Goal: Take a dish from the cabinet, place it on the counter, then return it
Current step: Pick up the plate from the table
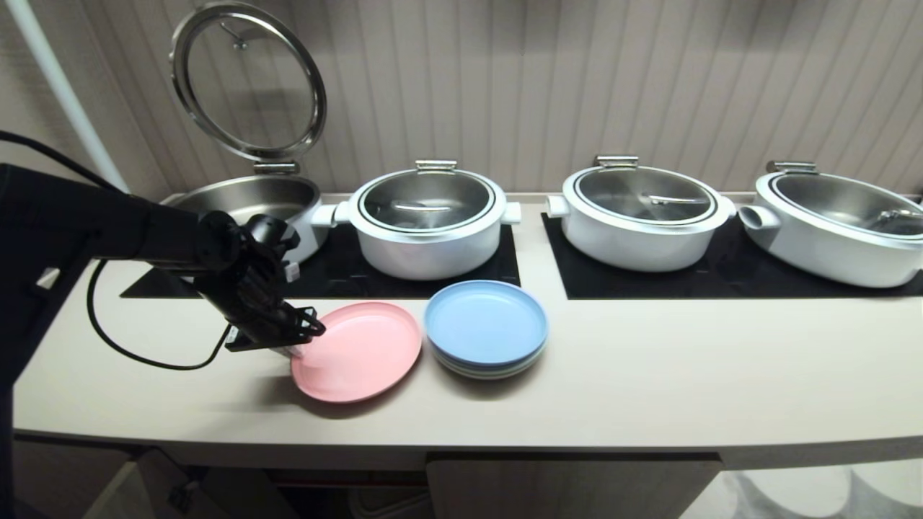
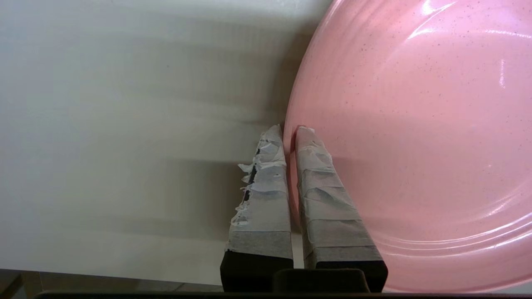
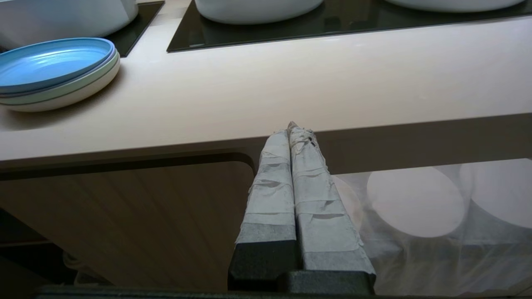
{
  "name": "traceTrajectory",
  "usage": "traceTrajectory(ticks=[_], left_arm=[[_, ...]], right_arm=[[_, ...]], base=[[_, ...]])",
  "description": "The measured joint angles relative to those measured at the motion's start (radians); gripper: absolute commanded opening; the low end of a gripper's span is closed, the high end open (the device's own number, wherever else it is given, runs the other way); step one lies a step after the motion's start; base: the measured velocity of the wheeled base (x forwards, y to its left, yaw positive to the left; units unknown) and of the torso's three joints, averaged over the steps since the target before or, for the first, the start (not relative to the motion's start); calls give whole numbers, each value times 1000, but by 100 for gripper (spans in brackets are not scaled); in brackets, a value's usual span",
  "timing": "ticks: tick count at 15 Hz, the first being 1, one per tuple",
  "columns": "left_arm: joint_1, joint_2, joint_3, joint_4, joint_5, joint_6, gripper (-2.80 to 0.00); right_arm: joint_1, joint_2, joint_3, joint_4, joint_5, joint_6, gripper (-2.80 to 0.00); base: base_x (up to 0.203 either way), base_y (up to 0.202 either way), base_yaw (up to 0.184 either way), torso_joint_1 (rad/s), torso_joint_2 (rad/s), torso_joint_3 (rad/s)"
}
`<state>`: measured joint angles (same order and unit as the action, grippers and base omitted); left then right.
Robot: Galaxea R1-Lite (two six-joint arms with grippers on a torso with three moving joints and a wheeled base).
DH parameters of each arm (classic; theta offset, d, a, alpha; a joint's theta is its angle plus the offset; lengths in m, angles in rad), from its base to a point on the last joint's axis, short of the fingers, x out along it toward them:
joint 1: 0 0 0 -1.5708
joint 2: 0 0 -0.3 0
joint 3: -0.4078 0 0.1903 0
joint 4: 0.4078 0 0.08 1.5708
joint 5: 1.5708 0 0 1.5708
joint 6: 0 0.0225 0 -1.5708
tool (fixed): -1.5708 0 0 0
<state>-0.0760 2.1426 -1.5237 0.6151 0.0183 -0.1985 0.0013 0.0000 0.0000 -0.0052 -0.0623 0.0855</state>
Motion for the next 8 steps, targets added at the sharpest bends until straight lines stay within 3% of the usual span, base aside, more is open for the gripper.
traceTrajectory(ticks=[8], left_arm=[[4, -107, 160, -7, -44, -3, -280]], right_arm=[[0, 0, 0, 0, 0, 0, -280]], base=[[0, 0, 0, 0, 0, 0]])
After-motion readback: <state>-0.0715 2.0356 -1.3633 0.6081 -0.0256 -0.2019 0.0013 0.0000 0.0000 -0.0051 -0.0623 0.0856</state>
